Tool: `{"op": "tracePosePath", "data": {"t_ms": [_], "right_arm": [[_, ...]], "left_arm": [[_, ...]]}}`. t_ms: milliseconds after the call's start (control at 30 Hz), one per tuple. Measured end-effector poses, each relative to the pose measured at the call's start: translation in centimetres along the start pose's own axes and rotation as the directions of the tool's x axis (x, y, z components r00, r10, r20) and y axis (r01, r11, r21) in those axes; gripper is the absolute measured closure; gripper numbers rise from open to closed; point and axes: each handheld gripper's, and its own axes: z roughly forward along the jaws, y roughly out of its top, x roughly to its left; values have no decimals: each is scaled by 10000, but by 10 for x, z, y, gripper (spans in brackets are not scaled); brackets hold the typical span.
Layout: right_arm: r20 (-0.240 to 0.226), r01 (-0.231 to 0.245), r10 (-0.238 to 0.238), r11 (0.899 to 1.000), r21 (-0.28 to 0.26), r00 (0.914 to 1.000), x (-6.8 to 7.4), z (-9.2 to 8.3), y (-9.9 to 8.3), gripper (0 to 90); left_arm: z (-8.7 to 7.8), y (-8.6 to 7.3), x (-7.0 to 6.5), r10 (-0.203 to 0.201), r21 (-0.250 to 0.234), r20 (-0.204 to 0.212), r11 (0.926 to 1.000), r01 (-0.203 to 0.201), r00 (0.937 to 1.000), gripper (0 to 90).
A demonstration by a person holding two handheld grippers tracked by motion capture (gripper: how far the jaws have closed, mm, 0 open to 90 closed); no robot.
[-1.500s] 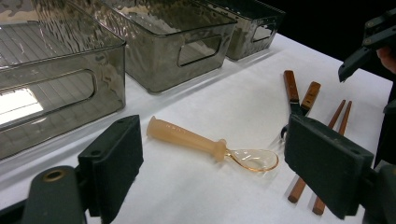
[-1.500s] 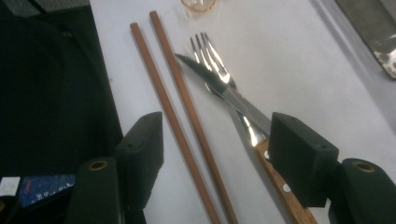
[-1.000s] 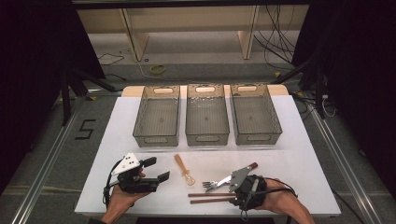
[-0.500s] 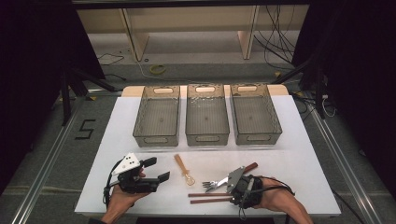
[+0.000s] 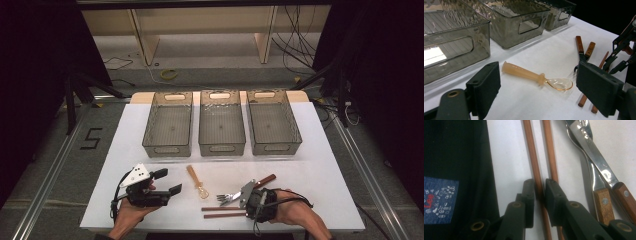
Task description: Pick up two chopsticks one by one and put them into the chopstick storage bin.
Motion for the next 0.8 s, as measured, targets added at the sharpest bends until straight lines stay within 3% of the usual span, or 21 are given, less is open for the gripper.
{"op": "tracePosePath", "data": {"t_ms": [433, 800], "right_arm": [[-142, 453, -448, 9982, 384, 9989, 3, 0, 6, 848], [-255, 768, -765, 9970, 113, 9967, 4, -5, 4, 853]], "left_arm": [[0, 0, 0, 7, 32, 14, 10000, -7, 10000, 190], [1, 0, -1, 49, 82, 110, 10000, -49, 9999, 190]]}}
